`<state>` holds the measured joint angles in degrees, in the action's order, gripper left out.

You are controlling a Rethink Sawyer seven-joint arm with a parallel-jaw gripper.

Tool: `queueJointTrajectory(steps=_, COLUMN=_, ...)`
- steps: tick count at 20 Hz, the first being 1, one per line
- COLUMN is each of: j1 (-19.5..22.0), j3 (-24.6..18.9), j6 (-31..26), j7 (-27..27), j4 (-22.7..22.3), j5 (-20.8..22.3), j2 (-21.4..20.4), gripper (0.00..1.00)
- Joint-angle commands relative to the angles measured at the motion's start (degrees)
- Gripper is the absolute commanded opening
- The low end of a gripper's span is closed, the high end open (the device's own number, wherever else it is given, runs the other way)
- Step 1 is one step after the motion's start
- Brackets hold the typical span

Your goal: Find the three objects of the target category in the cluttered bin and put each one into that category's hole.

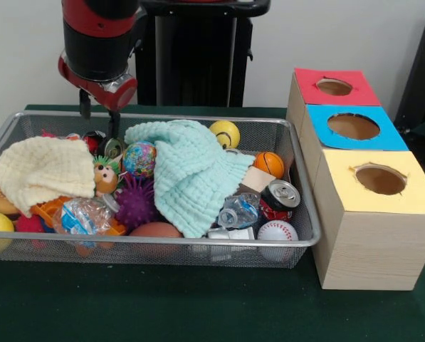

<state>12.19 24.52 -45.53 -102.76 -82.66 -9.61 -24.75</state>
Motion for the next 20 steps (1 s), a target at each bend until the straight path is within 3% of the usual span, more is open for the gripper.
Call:
queueJointTrajectory(steps=1, j1=2.05, j3=-7.04, j6=4.01, j7=-14.0, j4=-6.92, j5=-5.73, j2=1.0, gripper=1.0)
queueJointTrajectory(steps=5, j1=2.97, j3=-8.76, j6=9.04, j7=-14.2, j4=-8.99, j5=-8.51, j2=1.77, gripper=1.0)
queueJointTrajectory(steps=11, j1=3.09, j3=-8.73, j6=10.19, j7=-13.41, j4=-9.49, j5=-10.29, j2=2.55, gripper=1.0)
queueJointTrajectory(steps=14, j1=3.12, j3=-9.26, j6=15.87, j7=-12.47, j4=-9.8, j5=-10.28, j2=2.38, gripper=1.0)
queueJointTrajectory(steps=20, j1=3.41, j3=-10.65, j6=17.15, j7=-12.65, j4=-11.45, j5=-11.92, j2=2.77, gripper=1.0)
